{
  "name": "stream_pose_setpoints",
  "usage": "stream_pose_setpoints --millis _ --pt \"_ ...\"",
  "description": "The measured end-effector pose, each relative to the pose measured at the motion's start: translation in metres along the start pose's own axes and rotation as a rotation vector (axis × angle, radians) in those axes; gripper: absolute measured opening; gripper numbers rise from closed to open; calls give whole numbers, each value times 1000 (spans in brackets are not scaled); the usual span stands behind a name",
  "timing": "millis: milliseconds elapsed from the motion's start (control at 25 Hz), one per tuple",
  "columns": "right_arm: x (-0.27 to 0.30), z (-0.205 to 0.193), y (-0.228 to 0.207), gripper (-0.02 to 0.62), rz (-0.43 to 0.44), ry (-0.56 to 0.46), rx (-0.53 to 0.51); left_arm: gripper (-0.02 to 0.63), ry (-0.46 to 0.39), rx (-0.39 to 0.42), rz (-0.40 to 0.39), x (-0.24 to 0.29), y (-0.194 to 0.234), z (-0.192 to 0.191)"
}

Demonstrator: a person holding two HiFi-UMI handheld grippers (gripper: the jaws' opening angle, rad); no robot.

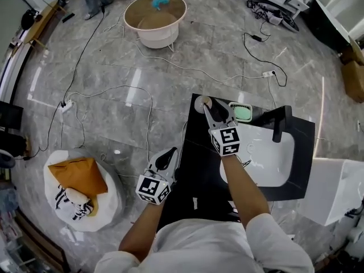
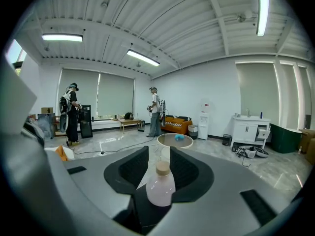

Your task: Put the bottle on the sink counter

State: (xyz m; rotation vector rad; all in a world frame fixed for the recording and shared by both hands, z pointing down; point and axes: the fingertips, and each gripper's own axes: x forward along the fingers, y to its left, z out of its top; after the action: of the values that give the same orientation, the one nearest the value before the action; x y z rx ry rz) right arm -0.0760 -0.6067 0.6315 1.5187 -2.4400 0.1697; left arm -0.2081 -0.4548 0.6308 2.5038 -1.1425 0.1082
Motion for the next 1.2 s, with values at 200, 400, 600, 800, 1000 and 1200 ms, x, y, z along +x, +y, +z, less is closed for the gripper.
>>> stream_pose_setpoints --millis 200,400,600,800,1000,1200 --pt "-60 39 21 100 -9 -59 6 17 -16 10 -49 -8 -11 15" --pt "-126 63 45 54 1 -106 18 16 -47 48 -70 -17 -34 42" --pt "-204 74 56 25 60 -157 50 17 -85 99 -59 -34 -77 55" --pt "-304 80 71 20 156 -198 38 17 -126 106 -41 -61 -139 56" --pt "-400 75 75 20 193 -272 47 16 -140 133 -65 -88 -219 41" --pt "-456 48 53 20 125 -274 97 15 -106 125 -65 -110 -277 17"
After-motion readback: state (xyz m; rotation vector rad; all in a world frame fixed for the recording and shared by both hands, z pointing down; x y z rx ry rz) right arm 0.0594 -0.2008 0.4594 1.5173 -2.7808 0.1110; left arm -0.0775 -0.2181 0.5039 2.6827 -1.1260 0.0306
